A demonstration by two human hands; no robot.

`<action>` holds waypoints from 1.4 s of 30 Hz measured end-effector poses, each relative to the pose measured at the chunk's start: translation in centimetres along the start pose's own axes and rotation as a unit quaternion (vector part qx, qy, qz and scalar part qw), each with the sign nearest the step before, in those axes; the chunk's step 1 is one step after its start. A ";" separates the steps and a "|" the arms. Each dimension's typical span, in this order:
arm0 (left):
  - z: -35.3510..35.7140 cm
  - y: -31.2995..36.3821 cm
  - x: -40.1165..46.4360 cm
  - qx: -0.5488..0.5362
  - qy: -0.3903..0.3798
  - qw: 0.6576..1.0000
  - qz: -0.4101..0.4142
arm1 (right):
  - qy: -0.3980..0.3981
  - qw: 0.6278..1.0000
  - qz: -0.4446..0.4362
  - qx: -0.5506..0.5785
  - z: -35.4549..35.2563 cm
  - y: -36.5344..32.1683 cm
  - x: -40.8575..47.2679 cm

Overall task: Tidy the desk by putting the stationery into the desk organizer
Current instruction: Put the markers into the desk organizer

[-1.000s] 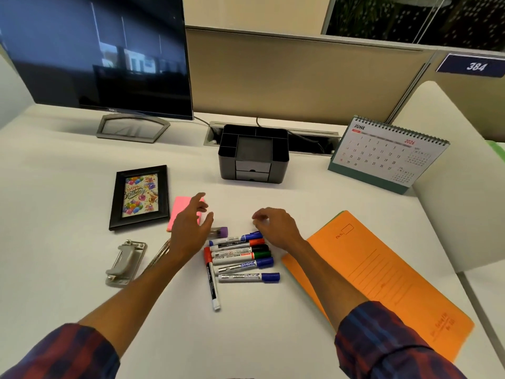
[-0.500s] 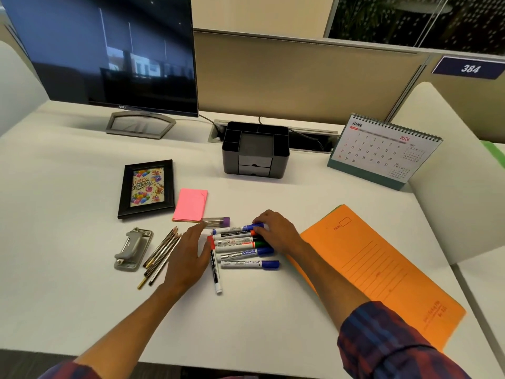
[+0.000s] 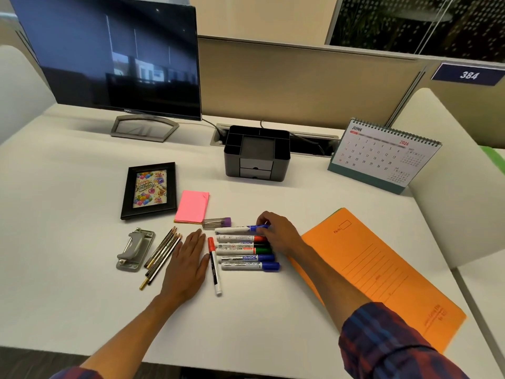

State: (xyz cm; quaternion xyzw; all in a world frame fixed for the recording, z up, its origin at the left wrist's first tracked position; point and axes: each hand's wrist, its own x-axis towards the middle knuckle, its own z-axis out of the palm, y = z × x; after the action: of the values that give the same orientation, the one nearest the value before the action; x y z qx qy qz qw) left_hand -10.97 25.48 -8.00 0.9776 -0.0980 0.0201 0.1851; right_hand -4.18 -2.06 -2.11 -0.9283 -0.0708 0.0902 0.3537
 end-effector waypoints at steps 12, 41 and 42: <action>0.2 -0.2 0.6 0.061 -0.015 0.998 0.007 | 0.216 0.947 -0.034 0.236 -6.1 -1.8 2.9; 0.2 0.1 0.5 0.044 -0.003 0.999 0.015 | 0.383 0.923 -0.016 0.035 -10.8 -2.0 8.8; 0.2 0.0 0.5 0.045 -0.002 0.999 0.015 | 0.380 0.924 -0.014 0.029 -10.5 -2.0 8.3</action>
State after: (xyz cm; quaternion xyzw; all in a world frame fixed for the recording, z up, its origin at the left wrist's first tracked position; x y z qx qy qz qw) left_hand -10.47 25.28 -8.08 0.9834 -0.1121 0.0254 0.1405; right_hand 6.08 -5.70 5.92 -0.8811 0.0588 -0.2720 0.3823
